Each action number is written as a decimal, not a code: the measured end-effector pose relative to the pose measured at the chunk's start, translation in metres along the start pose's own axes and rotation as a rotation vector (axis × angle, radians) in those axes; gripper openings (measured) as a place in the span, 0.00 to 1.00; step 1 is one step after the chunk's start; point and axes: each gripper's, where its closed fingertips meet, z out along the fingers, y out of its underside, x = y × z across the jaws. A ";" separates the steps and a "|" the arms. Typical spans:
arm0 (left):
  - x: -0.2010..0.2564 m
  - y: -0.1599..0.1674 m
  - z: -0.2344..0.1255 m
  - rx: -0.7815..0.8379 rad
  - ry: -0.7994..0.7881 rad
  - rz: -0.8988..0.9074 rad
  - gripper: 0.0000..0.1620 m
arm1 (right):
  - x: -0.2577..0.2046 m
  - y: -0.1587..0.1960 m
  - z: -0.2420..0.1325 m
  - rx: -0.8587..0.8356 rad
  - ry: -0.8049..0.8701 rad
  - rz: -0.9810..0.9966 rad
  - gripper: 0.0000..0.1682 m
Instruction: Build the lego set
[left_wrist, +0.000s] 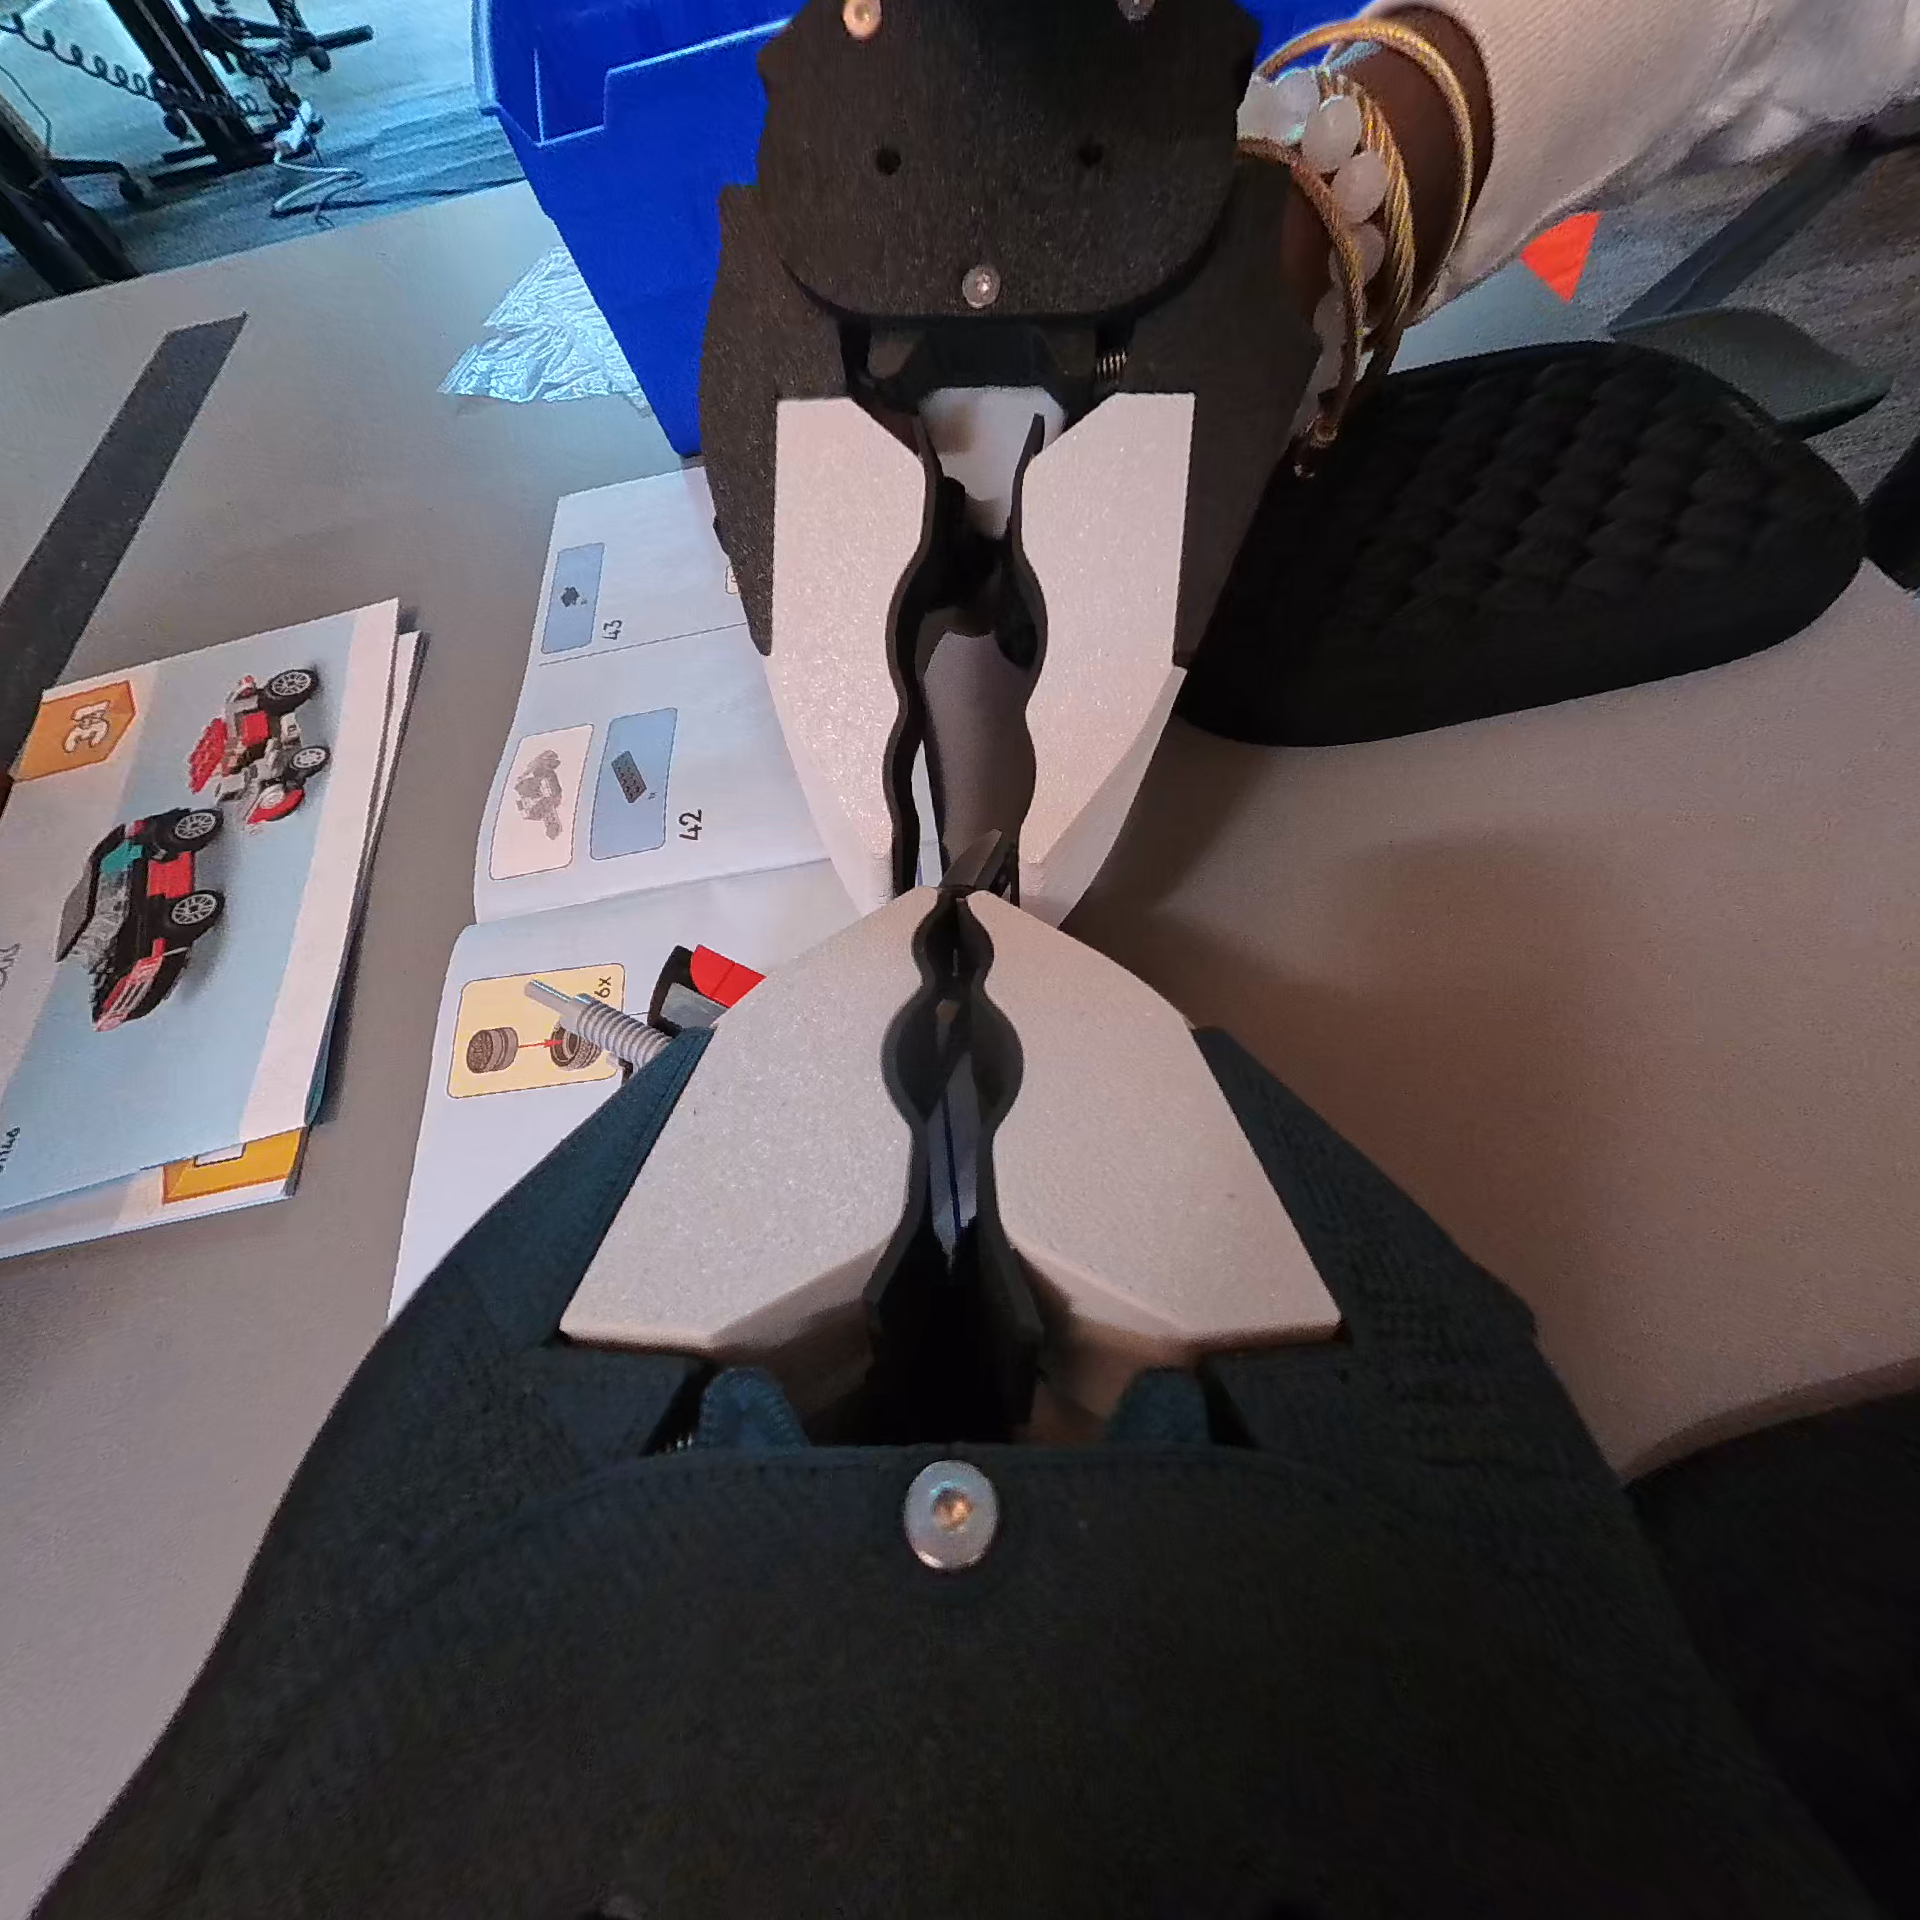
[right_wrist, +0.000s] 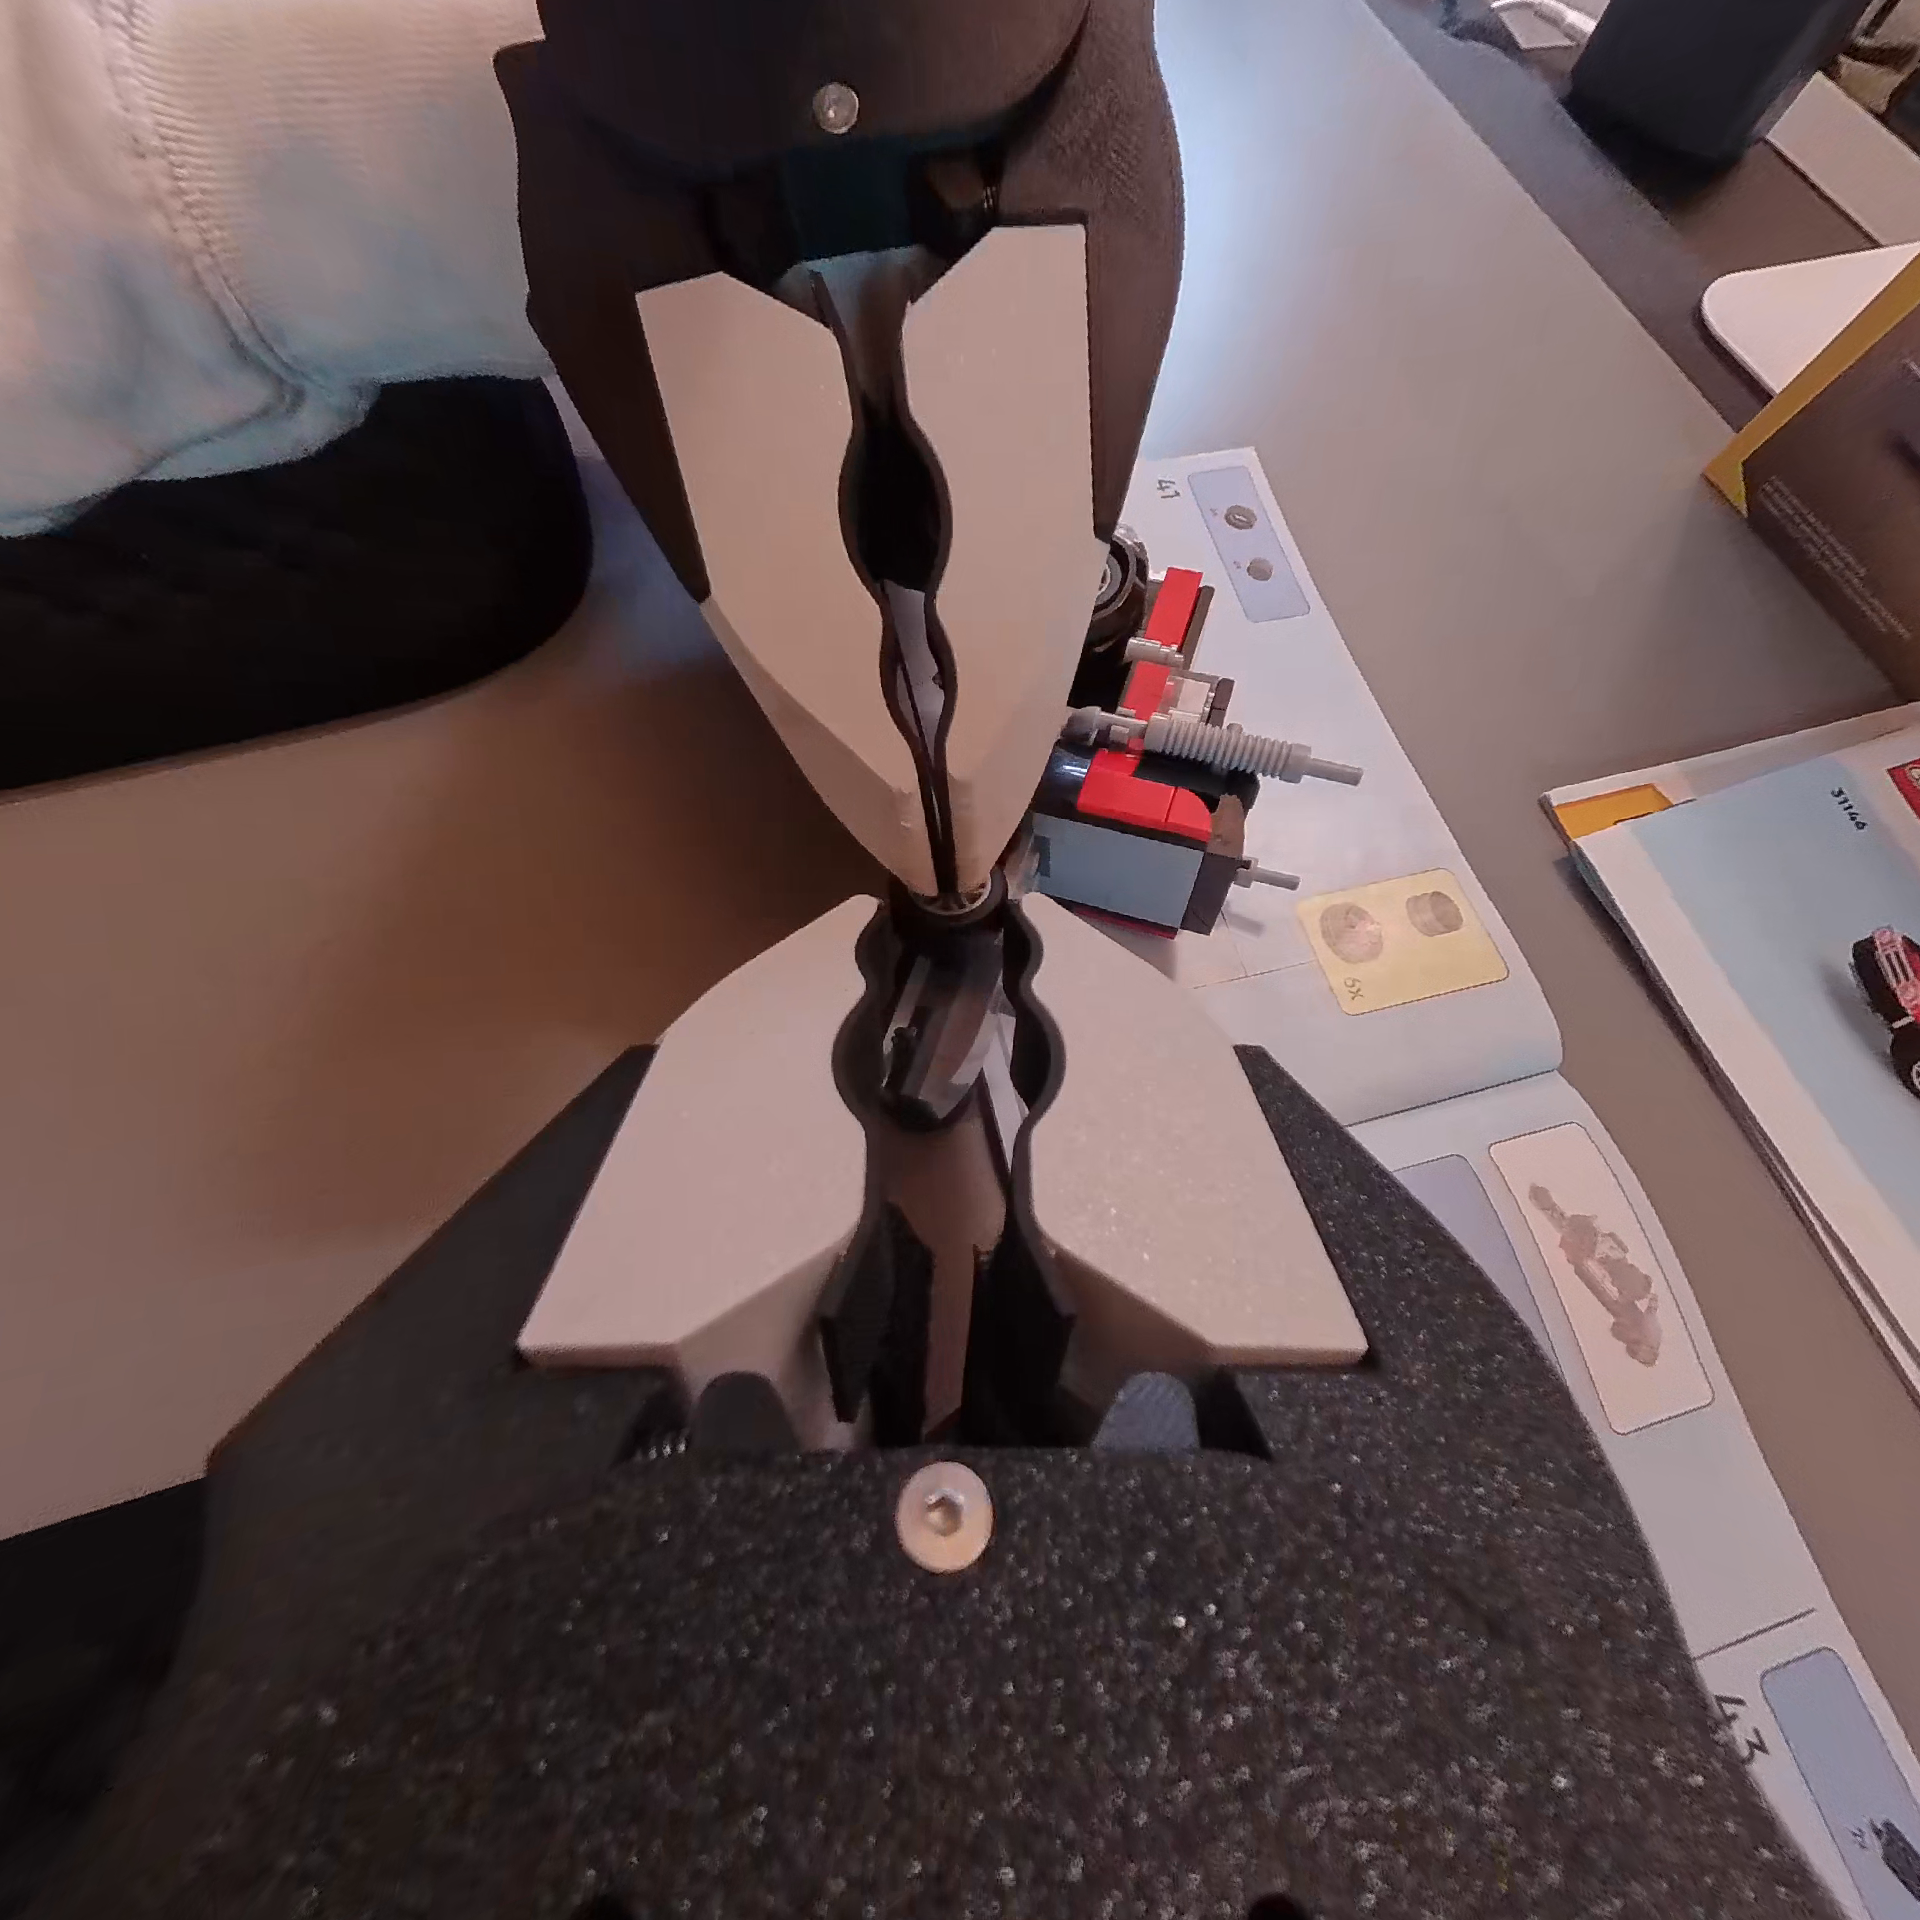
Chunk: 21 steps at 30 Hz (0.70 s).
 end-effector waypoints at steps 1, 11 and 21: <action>0.000 0.000 0.000 -0.002 0.000 -0.001 0.00 | 0.000 0.000 0.000 0.007 -0.001 0.001 0.12; 0.002 0.005 0.005 -0.031 0.038 -0.056 0.00 | 0.001 0.006 0.002 0.046 0.011 0.024 0.12; -0.021 -0.036 -0.032 0.262 -0.134 -0.038 0.03 | 0.005 -0.003 -0.015 0.021 0.062 -0.026 0.17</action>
